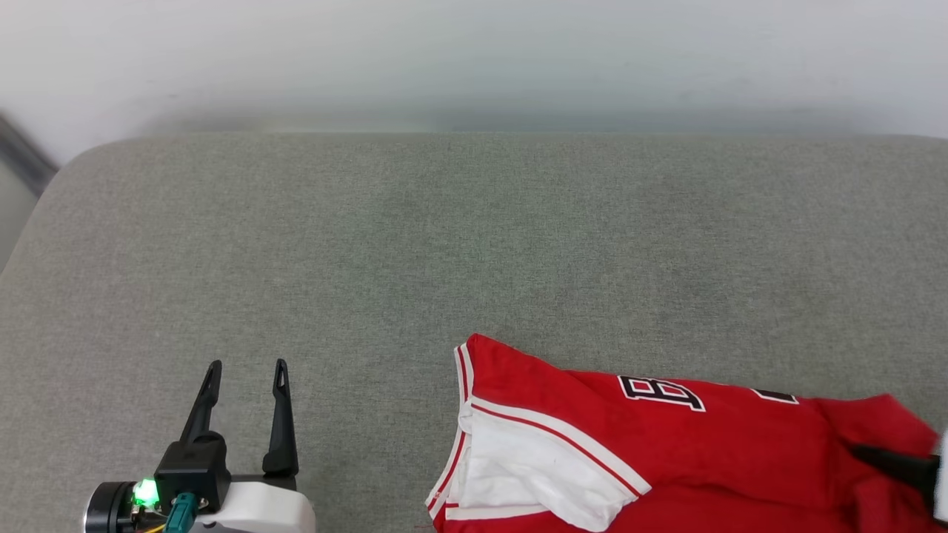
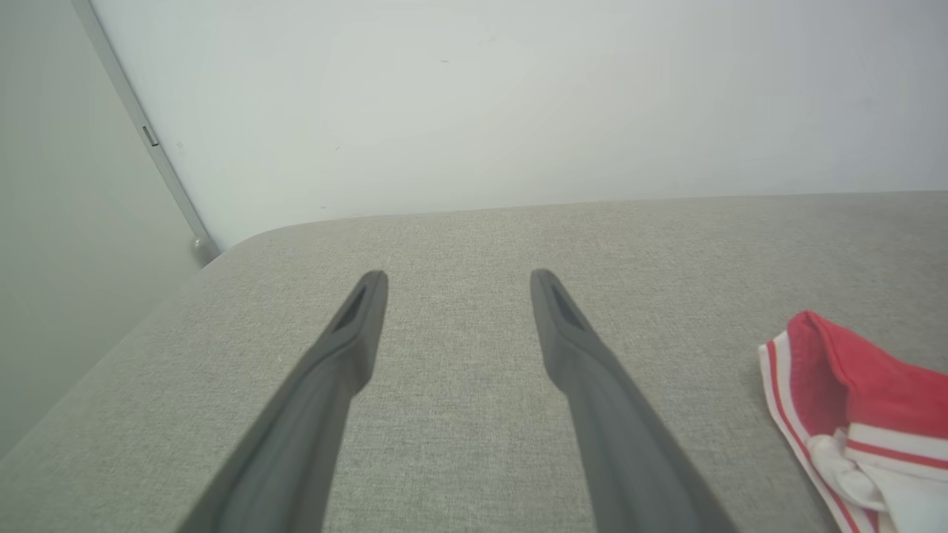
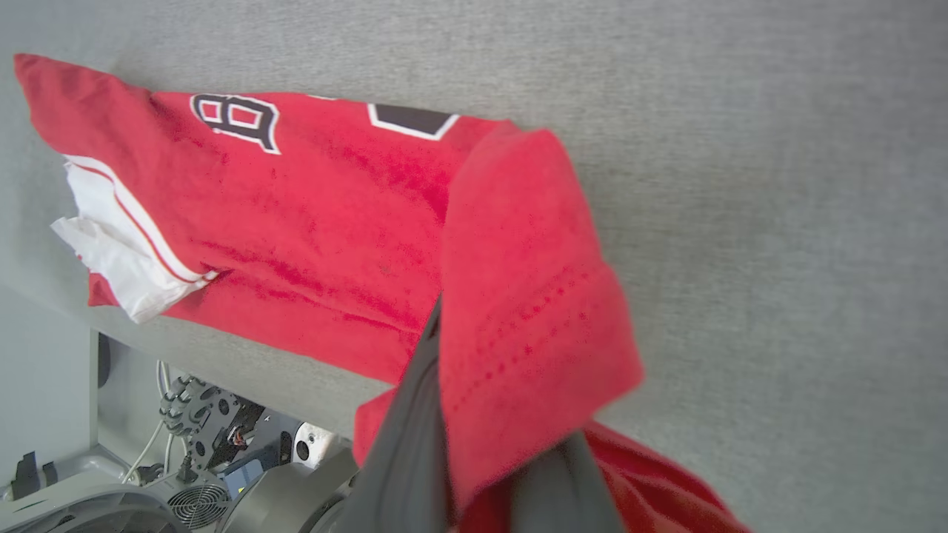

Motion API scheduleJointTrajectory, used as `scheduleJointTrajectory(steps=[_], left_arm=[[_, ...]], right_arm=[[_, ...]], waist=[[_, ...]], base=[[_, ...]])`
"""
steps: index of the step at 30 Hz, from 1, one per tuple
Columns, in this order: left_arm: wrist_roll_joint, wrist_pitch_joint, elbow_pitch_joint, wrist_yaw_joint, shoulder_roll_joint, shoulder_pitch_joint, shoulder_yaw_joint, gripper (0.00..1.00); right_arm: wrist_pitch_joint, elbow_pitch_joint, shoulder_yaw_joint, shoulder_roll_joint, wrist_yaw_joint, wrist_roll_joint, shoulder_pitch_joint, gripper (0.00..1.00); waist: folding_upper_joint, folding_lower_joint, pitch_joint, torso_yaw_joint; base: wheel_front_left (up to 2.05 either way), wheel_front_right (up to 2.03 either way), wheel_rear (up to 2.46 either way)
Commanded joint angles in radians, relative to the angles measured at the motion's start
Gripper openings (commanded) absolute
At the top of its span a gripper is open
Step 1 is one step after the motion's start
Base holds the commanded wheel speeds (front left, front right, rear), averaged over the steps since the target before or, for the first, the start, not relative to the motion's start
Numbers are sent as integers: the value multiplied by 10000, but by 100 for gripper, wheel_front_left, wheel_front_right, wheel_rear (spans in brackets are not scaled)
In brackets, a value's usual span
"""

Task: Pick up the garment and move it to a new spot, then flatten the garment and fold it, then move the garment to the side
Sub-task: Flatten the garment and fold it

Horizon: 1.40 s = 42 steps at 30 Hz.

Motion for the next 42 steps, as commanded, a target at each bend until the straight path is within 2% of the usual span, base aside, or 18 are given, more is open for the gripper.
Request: scheduleJointTrajectory(steps=[1, 8, 14, 19, 23, 30, 35, 36, 37, 38, 42], left_arm=[[25, -24, 9, -13, -40, 141, 50, 100], [138, -24, -53, -136, -160, 71, 138, 100], [171, -24, -102, -217, -268, -141, 162, 100], [208, -24, -89, -327, -376, -430, 102, 100], [197, -24, -55, -368, -420, -564, 132, 100], [206, -24, 29, -439, -470, -848, 126, 100], [170, -24, 109, -434, -508, -883, 229, 100], [173, -24, 144, -455, -511, -875, 250, 100], [180, -24, 171, -463, -511, -863, 270, 100], [191, -24, 200, -483, -512, -846, 292, 100], [232, -24, 265, -555, -523, -683, 375, 100]], right_arm=[[74, -144, 33, 140, 0, 91, -36, 0], [1135, -2159, 619, 1441, 0, 158, -554, 0], [1740, -2625, 1773, 2652, 0, -541, -1770, 0], [1685, -1905, 3246, 3623, 0, -1349, -3229, 0], [1453, -938, 4312, 3982, 0, -1888, -4154, 0], [756, 831, 6366, 3860, -2, -2766, -5185, 0], [-123, 1611, 7144, 3866, -7, -2681, -5585, 0], [-296, 1656, 7202, 3851, -8, -2593, -5676, 5], [-470, 1640, 7263, 3812, -8, -2497, -5788, 36], [-680, 1543, 7300, 3755, -8, -2407, -5913, 100], [-1699, 830, 7216, 3323, -2, -2204, -6209, 100]], waist=[[0, 0, -13, -12], [0, 0, 58, 34], [0, 0, 354, 160], [0, 0, 785, 406], [0, 0, 1056, 489], [0, 0, 1419, 628], [0, 0, 1426, 498], [0, 0, 1376, 455], [0, 0, 1316, 415], [0, 0, 1245, 373], [0, 0, 901, 198]], base=[[0, 0, 0], [0, 0, 0], [0, 0, 0], [0, 0, 0], [0, 0, 0], [0, 0, 0], [0, 0, 0], [0, 0, 0], [0, 0, 0], [0, 0, 0], [0, 0, 0]])
